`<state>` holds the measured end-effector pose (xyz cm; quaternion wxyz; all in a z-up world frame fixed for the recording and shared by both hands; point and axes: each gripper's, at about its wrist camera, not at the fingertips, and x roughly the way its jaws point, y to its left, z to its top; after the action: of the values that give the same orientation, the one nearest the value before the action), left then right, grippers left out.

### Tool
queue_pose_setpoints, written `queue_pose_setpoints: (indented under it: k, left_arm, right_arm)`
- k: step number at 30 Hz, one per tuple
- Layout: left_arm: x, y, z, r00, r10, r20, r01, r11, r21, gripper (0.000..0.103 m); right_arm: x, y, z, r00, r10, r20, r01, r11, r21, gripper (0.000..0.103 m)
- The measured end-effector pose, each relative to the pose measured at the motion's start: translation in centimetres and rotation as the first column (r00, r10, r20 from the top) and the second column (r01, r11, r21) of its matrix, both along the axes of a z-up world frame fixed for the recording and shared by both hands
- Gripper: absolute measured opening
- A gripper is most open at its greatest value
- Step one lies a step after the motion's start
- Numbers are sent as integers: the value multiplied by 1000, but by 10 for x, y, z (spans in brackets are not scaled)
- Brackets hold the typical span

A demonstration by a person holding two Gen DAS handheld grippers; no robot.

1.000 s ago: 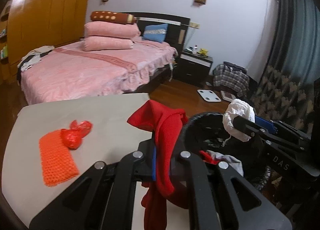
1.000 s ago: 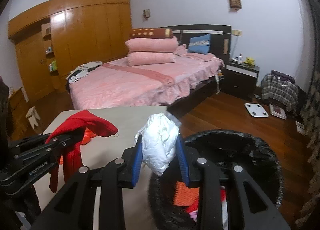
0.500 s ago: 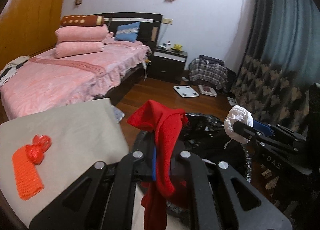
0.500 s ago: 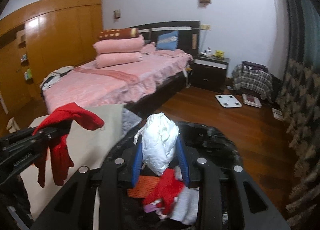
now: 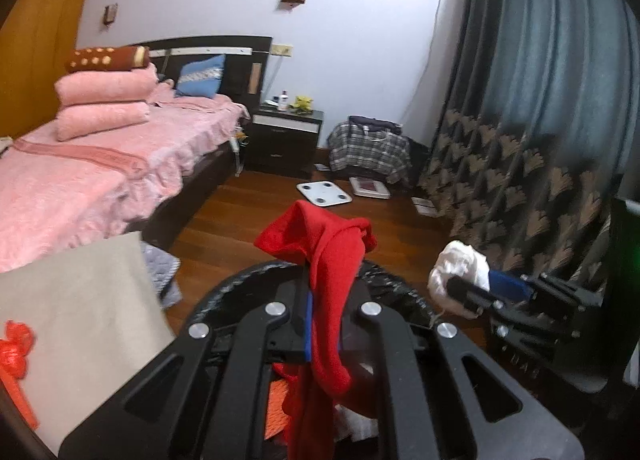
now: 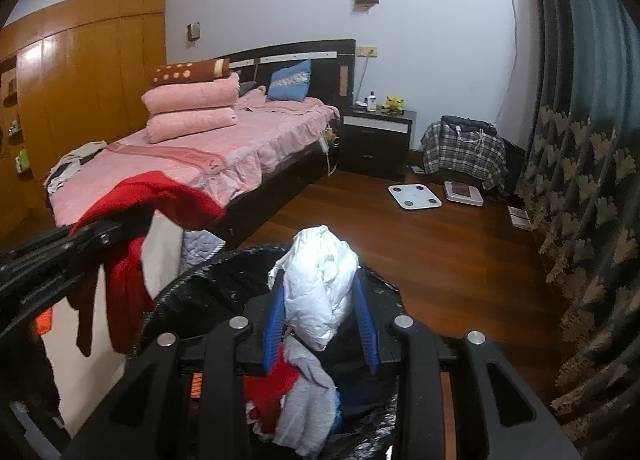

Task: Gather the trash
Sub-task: 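Open the right gripper to drop the white bag while the left drops the red sock, then move both grippers back to the table and grasp the orange knit pad with the left gripper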

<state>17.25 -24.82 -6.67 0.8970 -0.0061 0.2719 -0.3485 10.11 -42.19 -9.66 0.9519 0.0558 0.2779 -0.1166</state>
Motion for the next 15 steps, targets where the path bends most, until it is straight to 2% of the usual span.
queue_pose_setpoints:
  k: [4, 6, 8, 10, 11, 13, 14, 15]
  left_arm:
    - [10, -16, -20, 999, -38, -30, 38, 999, 15, 9]
    - [15, -17, -28, 997, -49, -57, 50, 999, 16, 17]
    - [19, -13, -34, 996, -39, -80, 41, 999, 14, 52]
    - [21, -6, -37, 996, -21, -84, 22, 1000, 7, 54]
    - [22, -1, -38, 996, -15, -85, 16, 1000, 13, 57]
    - [22, 10, -38, 997, 8, -81, -7, 1000, 20, 64]
    - [22, 18, -38, 997, 27, -78, -25, 999, 22, 69]
    - [23, 26, -37, 996, 45, -78, -43, 999, 26, 71]
  right_arm:
    - [3, -9, -10, 1000, -16, -20, 16, 1000, 8, 33]
    - [6, -12, -16, 999, -21, -34, 21, 1000, 12, 33]
    - [7, -14, -22, 999, -26, -48, 27, 1000, 14, 36]
    - [8, -16, -28, 997, -26, -67, 28, 999, 18, 45]
    - [8, -16, -30, 997, -30, -73, 31, 999, 19, 54]
    - [7, -15, -33, 997, -32, -74, 34, 999, 24, 58]
    - [6, -14, -33, 997, -32, -76, 34, 999, 23, 65]
    - [5, -12, -33, 997, -32, -75, 34, 999, 22, 79]
